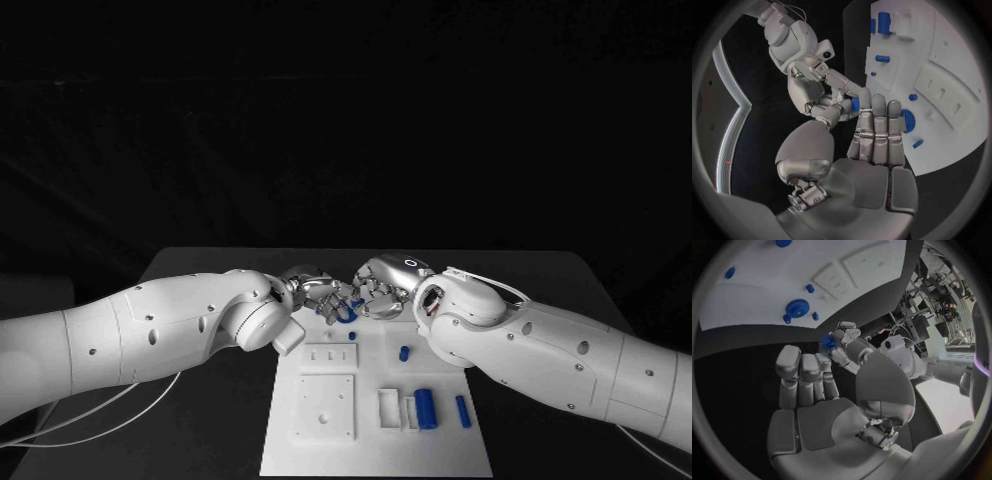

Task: Assemble the parts on the task board

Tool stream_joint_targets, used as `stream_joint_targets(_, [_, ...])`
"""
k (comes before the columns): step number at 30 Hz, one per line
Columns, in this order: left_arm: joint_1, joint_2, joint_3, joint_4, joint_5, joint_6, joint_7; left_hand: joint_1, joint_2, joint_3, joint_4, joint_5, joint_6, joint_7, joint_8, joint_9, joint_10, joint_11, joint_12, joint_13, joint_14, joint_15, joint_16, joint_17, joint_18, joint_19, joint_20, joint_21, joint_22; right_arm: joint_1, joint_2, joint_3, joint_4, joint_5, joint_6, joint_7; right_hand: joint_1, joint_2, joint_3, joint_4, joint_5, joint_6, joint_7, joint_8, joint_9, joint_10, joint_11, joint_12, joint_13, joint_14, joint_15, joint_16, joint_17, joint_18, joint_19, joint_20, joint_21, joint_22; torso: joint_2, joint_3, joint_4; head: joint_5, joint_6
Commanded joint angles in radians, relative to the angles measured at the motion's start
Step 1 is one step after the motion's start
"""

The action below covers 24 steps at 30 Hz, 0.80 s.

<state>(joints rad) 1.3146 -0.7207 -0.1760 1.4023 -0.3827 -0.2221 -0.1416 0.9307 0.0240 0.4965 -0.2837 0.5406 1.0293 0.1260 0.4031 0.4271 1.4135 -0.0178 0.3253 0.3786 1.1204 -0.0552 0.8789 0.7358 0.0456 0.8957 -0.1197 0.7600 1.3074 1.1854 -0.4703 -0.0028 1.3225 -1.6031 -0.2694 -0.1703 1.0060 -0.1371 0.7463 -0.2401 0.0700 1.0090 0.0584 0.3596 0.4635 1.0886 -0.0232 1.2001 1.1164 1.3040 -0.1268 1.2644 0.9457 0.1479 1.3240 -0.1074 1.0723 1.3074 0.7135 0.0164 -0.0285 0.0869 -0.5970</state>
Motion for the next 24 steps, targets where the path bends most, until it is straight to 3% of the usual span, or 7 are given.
stream_joint_targets(1, [0.004,0.004,0.004,0.009,-0.031,0.040,0.022,0.000,-0.006,-0.004,-0.004,-0.010,0.069,-0.062,0.003,0.060,0.003,-0.004,0.007,0.004,0.001,-0.006,0.006,0.002,0.002,0.002,-0.034,0.004,0.019,-0.004,0.001,-0.003,-0.003,-0.004,0.028,0.004,0.006,-0.004,0.001,0.002,0.006,0.030,0.027,0.001,0.001,0.004,-0.003,-0.002,0.001,0.002,-0.007,-0.006,0.002,0.114,0.000,-0.006,0.004,0.009,0.000,0.0001,-0.0002,-0.001,-0.001])
stream_joint_targets(12, [0.003,0.003,0.004,0.007,-0.046,0.048,0.014,0.006,-0.017,-0.003,-0.003,-0.030,0.079,-0.067,0.005,0.076,0.007,-0.010,0.025,0.020,0.004,-0.012,0.023,0.007,-0.002,0.001,-0.040,0.013,0.017,-0.005,0.001,-0.003,-0.005,0.005,0.033,0.011,0.005,-0.005,0.001,0.003,0.006,0.030,0.027,0.000,0.001,0.003,-0.002,-0.003,0.002,0.001,-0.007,-0.007,0.002,0.114,0.000,-0.006,0.004,0.009,0.001,0.0000,-0.0009,-0.002,-0.005])
stream_joint_targets(24, [0.003,0.003,0.004,0.005,-0.059,0.053,0.004,0.007,-0.018,-0.004,-0.003,-0.029,0.097,-0.076,0.010,0.101,0.015,-0.019,0.050,0.044,0.011,-0.021,0.046,0.014,-0.005,0.003,-0.048,0.024,0.017,-0.005,0.003,-0.004,-0.023,0.025,0.027,0.024,0.003,-0.013,-0.001,0.003,0.005,0.024,0.029,-0.003,0.001,0.000,-0.001,-0.006,0.002,0.000,-0.006,-0.010,0.001,0.114,-0.001,-0.007,0.001,0.008,0.000,0.0006,-0.0005,-0.004,-0.008])
